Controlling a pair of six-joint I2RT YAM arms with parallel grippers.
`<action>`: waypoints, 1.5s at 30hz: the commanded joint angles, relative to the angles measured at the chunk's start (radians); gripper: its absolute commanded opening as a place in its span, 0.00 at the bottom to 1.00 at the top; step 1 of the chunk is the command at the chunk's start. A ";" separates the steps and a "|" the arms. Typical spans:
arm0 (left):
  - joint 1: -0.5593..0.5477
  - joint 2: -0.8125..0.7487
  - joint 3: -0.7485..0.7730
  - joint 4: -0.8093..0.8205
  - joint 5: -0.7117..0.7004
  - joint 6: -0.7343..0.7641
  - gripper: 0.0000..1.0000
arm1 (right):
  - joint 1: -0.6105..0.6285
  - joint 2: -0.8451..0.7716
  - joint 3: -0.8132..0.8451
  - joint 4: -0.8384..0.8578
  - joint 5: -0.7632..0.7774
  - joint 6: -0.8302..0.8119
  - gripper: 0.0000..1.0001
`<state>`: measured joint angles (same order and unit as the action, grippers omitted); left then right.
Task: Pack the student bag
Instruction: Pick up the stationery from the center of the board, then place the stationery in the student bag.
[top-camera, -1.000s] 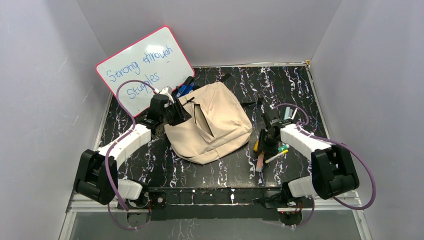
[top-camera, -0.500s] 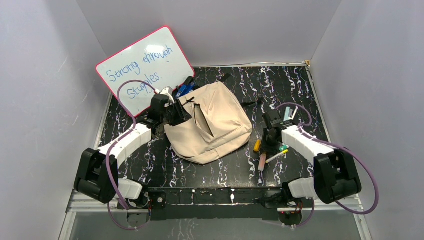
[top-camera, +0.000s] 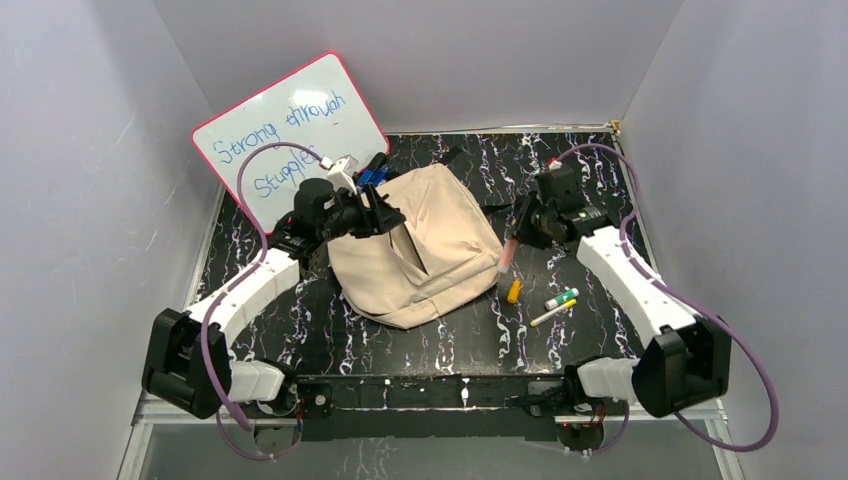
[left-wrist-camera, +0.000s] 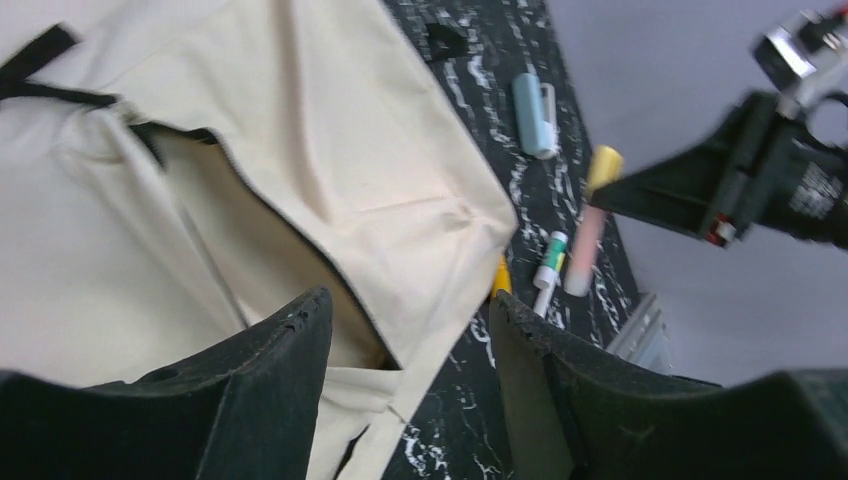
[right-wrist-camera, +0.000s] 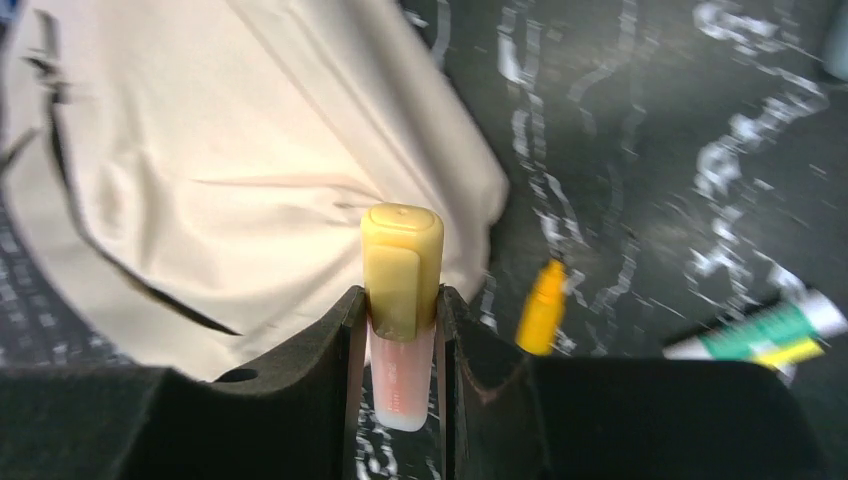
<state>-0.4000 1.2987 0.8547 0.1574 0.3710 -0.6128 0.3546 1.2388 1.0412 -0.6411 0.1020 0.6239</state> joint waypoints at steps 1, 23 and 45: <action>-0.078 -0.046 0.032 0.142 0.093 0.012 0.58 | 0.008 0.110 0.119 0.157 -0.227 0.072 0.29; -0.206 0.124 0.066 0.247 0.128 0.008 0.52 | 0.112 0.259 0.260 0.331 -0.466 0.100 0.29; -0.209 0.190 0.104 0.283 0.158 -0.018 0.29 | 0.150 0.275 0.257 0.371 -0.495 0.111 0.28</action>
<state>-0.6041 1.4899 0.9211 0.4175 0.5076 -0.6342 0.4980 1.5146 1.2549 -0.3305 -0.3676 0.7311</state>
